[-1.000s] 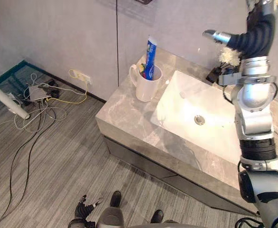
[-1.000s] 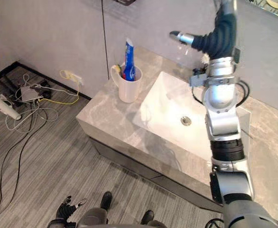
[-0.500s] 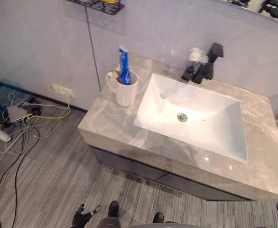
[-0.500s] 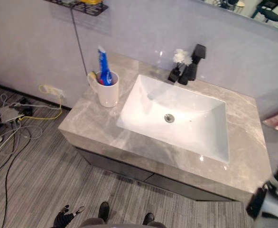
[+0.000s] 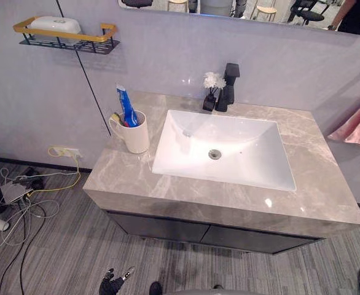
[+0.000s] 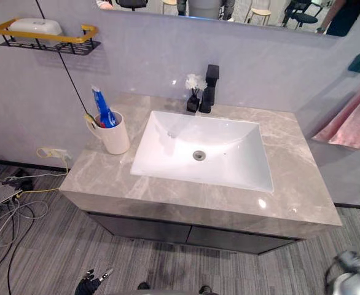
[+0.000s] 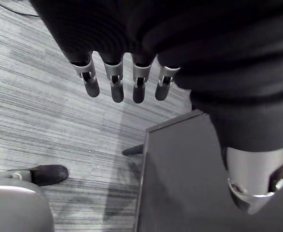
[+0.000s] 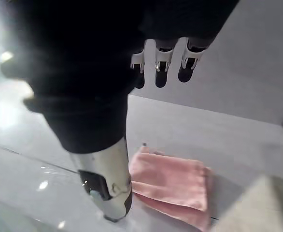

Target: Organize washtable

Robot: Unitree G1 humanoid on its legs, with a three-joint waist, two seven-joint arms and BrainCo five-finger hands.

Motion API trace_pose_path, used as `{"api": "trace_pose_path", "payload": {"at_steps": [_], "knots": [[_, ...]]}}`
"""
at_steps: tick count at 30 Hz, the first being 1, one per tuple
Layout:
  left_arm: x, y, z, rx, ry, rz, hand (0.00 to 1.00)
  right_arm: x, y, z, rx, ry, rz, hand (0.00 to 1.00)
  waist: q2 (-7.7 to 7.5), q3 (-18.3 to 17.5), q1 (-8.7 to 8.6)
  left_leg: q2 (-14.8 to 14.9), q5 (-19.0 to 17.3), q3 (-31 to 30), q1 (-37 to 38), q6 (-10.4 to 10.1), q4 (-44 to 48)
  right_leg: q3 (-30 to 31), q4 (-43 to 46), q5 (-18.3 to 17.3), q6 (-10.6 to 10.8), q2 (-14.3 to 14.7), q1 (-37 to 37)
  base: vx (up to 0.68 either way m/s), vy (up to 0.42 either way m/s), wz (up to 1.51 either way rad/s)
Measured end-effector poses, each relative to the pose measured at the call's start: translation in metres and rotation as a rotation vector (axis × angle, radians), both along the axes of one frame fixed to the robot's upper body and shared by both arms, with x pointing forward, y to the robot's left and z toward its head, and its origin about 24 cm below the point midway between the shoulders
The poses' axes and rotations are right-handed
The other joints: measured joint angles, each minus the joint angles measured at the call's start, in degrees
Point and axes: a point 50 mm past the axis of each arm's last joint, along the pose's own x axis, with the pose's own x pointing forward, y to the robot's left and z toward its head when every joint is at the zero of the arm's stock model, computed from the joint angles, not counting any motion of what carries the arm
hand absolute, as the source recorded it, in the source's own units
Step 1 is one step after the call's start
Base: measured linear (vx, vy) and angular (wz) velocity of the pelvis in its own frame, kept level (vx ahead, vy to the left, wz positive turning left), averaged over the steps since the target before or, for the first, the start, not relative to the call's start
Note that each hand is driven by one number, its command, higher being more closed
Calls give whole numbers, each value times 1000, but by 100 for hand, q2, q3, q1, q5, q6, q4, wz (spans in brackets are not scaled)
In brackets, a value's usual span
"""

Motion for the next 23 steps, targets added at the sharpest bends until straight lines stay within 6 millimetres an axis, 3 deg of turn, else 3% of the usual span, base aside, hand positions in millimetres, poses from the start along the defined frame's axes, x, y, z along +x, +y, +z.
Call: {"api": "trace_pose_path", "payload": {"at_steps": [1,3,5,8,11,17,23], "knots": [[3,-11,-1,-32,-10,-3,0,-2,9,-24,93,58,19,0,12,-4,15,5,-42,118,62,6,-22,-2,104,4,-11,-64,11,-5,29,-37],[10,-16,-1,-42,-23,-33,0,-7,23,-51,214,126,54,0,6,-4,16,16,-81,172,147,1,-24,3,120,-20,-28,-62,65,21,19,-22],[16,-21,-1,-53,-29,-67,0,-16,54,-94,416,248,135,0,26,-6,35,25,-116,237,218,-10,-25,28,137,-47,-40,-57,93,56,1,-15],[27,-34,-1,-74,-41,-126,0,-34,83,-130,603,390,235,0,111,11,175,4,-137,248,221,-31,-25,28,131,-64,-17,-51,97,65,2,-2],[28,-40,-3,-88,-31,-146,0,-52,95,-147,705,468,258,0,192,17,199,-40,-131,140,252,-13,-25,-84,58,-71,59,-73,230,95,5,17],[33,-39,-4,-78,-18,-190,0,-68,112,-163,816,568,285,0,126,121,190,-51,-138,0,344,-29,7,-185,-82,-76,108,-43,431,76,-9,14],[38,-37,-4,-68,-14,-211,0,-55,119,-170,836,613,349,0,96,292,173,-72,-123,-110,337,-49,-6,-290,-155,-56,125,-8,500,-25,-15,7]]}}
